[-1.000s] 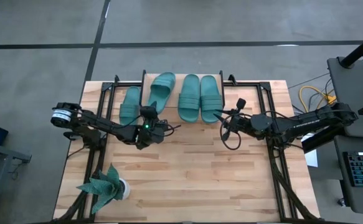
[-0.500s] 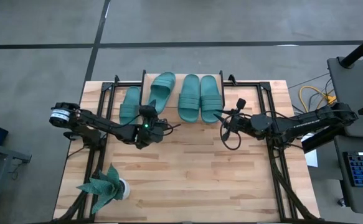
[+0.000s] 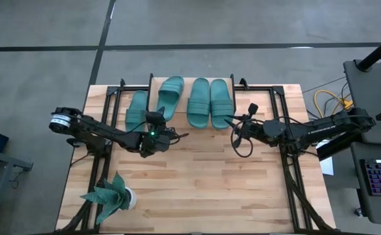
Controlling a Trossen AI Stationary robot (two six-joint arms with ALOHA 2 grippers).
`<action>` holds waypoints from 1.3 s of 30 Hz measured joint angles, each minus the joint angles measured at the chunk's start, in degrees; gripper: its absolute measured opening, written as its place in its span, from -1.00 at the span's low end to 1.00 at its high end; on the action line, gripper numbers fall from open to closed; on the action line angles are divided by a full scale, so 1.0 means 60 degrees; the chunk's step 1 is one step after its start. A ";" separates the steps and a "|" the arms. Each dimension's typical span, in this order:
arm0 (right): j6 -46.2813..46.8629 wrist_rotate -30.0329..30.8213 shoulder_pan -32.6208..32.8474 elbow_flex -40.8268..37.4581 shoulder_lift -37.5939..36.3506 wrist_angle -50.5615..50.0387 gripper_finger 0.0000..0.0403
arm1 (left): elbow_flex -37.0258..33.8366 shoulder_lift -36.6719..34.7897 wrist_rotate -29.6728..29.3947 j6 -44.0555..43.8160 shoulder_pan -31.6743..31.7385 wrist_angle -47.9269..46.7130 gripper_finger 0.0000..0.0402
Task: Pick and place slides into the shelf
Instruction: Put the right green slide on the shelf
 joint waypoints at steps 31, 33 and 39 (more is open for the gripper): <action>-0.0034 0.0001 -0.0002 -0.0015 0.0000 -0.0002 -0.64 | 0.0029 -0.2151 0.2615 -0.2785 -0.0161 -0.4251 0.21; -0.0034 0.0002 -0.0002 -0.0015 -0.0002 -0.0002 -0.65 | 0.0029 -0.2255 0.3177 -0.2787 -0.0180 -0.4258 0.21; -0.0031 0.0000 -0.0002 -0.0015 -0.0003 -0.0004 -0.62 | 0.0130 -0.2586 0.4178 -0.3264 -0.0179 -0.4513 0.21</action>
